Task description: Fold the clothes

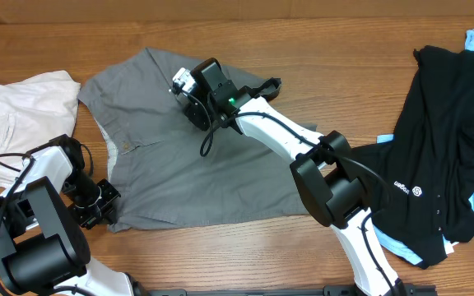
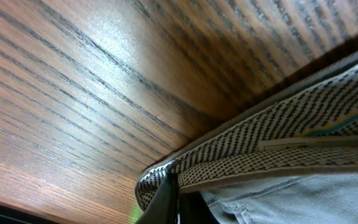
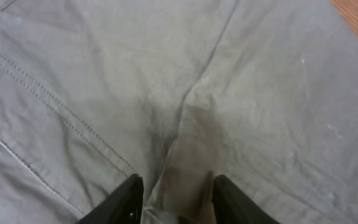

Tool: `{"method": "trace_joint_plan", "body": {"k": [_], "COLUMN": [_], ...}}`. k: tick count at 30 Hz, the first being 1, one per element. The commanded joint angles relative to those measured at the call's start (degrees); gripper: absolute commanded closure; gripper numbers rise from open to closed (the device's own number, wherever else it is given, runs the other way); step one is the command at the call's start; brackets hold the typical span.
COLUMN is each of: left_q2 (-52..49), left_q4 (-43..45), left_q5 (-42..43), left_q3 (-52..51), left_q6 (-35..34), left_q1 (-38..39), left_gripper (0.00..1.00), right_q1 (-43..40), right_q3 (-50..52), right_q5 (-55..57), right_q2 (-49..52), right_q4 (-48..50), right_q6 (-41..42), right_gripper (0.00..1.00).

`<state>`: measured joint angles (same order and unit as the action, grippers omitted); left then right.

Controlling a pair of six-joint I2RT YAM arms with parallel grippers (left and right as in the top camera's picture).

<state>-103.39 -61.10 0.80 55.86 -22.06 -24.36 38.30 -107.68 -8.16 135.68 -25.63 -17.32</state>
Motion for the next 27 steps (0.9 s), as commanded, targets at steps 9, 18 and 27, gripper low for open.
{"method": "trace_joint_plan", "body": {"k": [9, 18, 27], "left_q2": [0.3, 0.3, 0.3], "left_q4": [2.4, 2.4, 2.2], "left_q5": [-2.7, -2.7, -2.7], "left_q3": [0.2, 0.2, 0.2], "left_q6": [0.7, 0.7, 0.7], "left_q1": [0.0, 0.0, 0.0], "left_gripper": [0.96, 0.96, 0.96], "right_q1": [0.3, 0.1, -6.3], "right_q3": [-1.0, -2.4, -15.5], "right_q5": [-0.5, 8.5, 25.3], "right_q2": [1.9, 2.7, 2.6], "right_q4": [-0.6, 0.4, 6.4], "right_q6": [1.5, 4.2, 3.7], "right_gripper": [0.64, 0.96, 0.96]}}
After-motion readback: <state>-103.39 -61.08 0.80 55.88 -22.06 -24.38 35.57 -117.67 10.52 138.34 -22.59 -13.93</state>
